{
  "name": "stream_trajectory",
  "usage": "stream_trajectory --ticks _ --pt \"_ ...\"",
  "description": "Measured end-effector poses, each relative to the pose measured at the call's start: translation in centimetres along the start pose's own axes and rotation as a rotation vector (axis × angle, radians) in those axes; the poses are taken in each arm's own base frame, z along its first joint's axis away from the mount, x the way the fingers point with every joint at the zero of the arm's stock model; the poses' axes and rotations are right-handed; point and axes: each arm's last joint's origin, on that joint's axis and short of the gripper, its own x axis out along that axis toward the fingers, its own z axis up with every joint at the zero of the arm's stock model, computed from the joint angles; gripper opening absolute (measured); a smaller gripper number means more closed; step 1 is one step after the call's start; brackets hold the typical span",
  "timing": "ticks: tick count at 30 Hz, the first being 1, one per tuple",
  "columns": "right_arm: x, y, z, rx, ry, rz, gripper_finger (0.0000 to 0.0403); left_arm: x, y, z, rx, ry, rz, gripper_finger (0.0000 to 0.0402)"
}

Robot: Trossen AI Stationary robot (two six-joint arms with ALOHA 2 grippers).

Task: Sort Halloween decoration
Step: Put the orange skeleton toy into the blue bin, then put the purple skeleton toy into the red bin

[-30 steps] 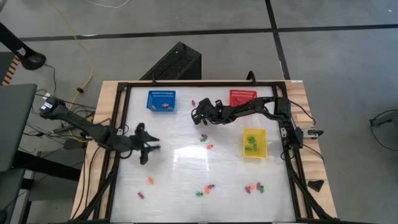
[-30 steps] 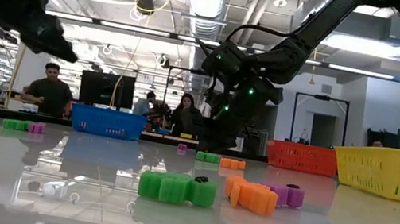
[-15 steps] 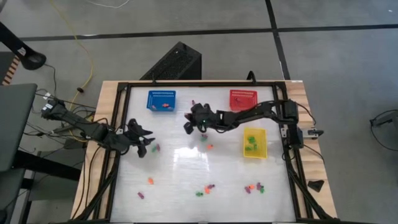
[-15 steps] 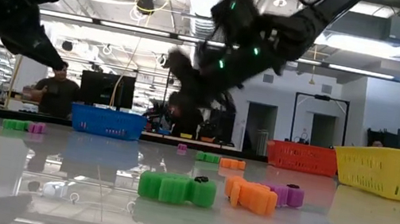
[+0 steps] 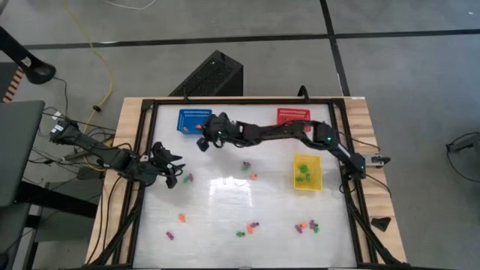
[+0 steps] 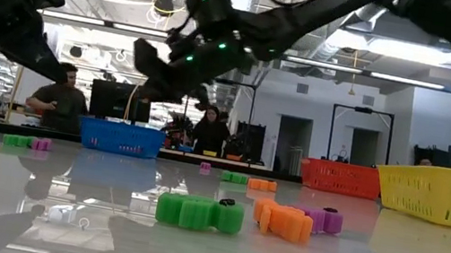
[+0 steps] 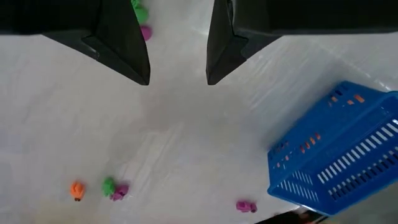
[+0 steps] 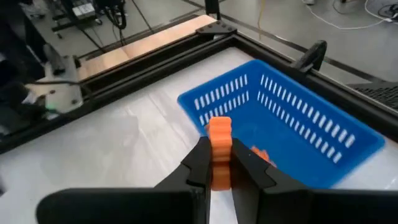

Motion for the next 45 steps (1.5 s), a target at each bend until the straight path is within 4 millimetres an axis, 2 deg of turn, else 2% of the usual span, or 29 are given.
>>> stream_trajectory --ticks 3,8,15,17,21,25,30,34,39,42,45 --pt "1.6 -0.5 0.5 0.012 -0.003 -0.017 0.0081 0.0 0.0 0.0 0.001 -0.001 0.001 0.0148" --pt "3.3 -1.7 0.7 0.038 -0.002 -0.045 0.0143 0.0 0.0 0.0 0.012 -0.001 0.004 0.0148" --pt "3.1 -2.8 1.3 0.069 0.086 0.029 0.0201 0.0 0.0 0.0 0.025 0.0 0.005 0.0148" --pt "2.3 -2.9 2.0 0.07 0.149 0.093 0.021 0.0 0.0 0.0 0.025 0.0 0.004 0.0148" --pt "-0.9 -2.2 3.8 0.011 0.322 0.208 0.0215 0.0 0.0 0.0 0.02 -0.001 0.003 0.0148" --pt "-4.6 -0.7 4.0 -0.153 0.512 0.237 0.0212 0.0 -0.1 0.2 0.005 -0.016 -0.006 0.0148" --pt "-9.0 0.7 5.2 -0.247 0.624 0.245 0.0206 0.0 -0.3 0.5 -0.005 -0.043 -0.023 0.0148" --pt "-11.0 1.7 3.4 -0.288 0.781 0.235 0.0203 0.0 -0.4 0.7 -0.023 -0.06 -0.038 0.0148" --pt "-12.2 3.8 1.0 -0.339 0.856 0.258 0.0203 0.0 -0.5 0.7 -0.015 -0.06 -0.038 0.0148" --pt "-12.0 4.5 -1.1 -0.412 0.836 0.185 0.0203 0.0 -0.5 0.7 -0.018 -0.063 -0.037 0.0148" --pt "-11.0 5.6 -2.0 -0.407 0.692 0.202 0.0203 0.0 -0.5 0.7 -0.018 -0.063 -0.037 0.0148"
